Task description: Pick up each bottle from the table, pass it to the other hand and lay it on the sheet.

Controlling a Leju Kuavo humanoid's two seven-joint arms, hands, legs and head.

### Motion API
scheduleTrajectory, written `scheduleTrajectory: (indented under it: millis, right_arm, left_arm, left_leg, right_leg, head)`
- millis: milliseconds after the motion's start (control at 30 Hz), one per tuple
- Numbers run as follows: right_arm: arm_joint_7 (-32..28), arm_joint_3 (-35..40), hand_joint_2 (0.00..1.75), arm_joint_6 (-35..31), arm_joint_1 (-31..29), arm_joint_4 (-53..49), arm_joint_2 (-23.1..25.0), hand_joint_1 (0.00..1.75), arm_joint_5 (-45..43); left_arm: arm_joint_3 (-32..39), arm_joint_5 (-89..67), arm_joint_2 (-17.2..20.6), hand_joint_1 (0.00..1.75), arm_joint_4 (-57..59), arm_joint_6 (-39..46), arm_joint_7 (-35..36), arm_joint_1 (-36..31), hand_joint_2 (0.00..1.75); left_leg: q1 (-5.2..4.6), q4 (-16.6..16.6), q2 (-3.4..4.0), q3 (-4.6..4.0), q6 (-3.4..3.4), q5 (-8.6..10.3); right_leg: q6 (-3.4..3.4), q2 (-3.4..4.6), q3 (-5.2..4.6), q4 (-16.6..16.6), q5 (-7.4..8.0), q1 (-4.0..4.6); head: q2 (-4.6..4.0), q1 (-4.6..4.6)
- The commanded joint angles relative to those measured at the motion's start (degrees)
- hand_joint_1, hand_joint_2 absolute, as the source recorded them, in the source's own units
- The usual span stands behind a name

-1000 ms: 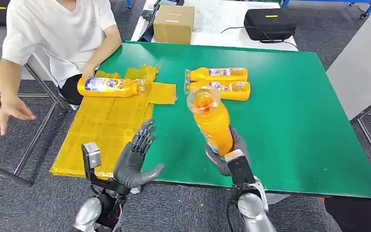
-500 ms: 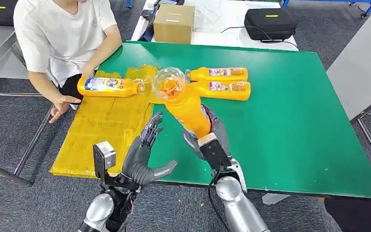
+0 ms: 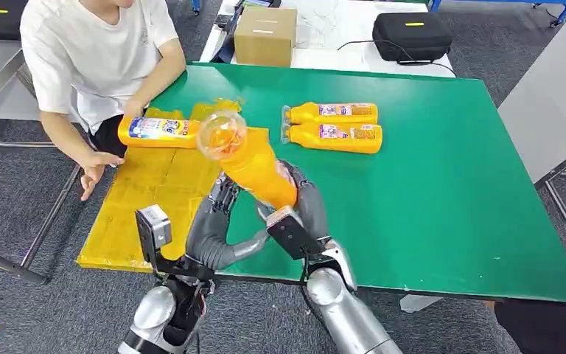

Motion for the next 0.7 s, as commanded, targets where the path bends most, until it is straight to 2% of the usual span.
scheduleTrajectory:
  millis: [33, 500, 700]
  right_arm:
    - [-0.34, 3.17, 1.75, 0.04, -3.09, 6.41, -0.27, 1.75, 0.2]
    - [1.03, 9.4, 1.75, -1.56, -3.59, 10.01, 1.14, 1.75, 3.65]
    - [1.11, 9.85, 1.75, -1.77, -3.8, 10.33, 1.23, 1.75, 4.13]
  left_arm:
    - [-1.1, 0.06, 0.66, 0.0, 2.96, 0.21, 0.22, -3.08, 1.75]
    - [-1.38, 1.25, 0.08, 0.0, 2.93, 2.49, 0.25, -4.66, 1.75]
    - [-1.36, 1.24, 0.03, 0.0, 3.13, 2.54, 0.25, -5.01, 1.75]
  left_leg:
    - [0.05, -0.03, -0.03, 0.18, -0.07, -0.05]
    - [0.06, -0.03, -0.04, 0.24, -0.09, -0.08]
    - [0.05, -0.03, -0.11, 0.19, -0.08, -0.06]
  right_leg:
    - [-0.09, -0.02, 0.2, -0.03, -0.06, 0.05]
    - [-0.11, -0.05, 0.24, -0.02, -0.1, 0.06]
    - [-0.1, -0.12, 0.21, -0.02, -0.1, 0.06]
  head:
    - [0.0, 0.0]
    - [0.0, -0.02]
    - [0.0, 0.0]
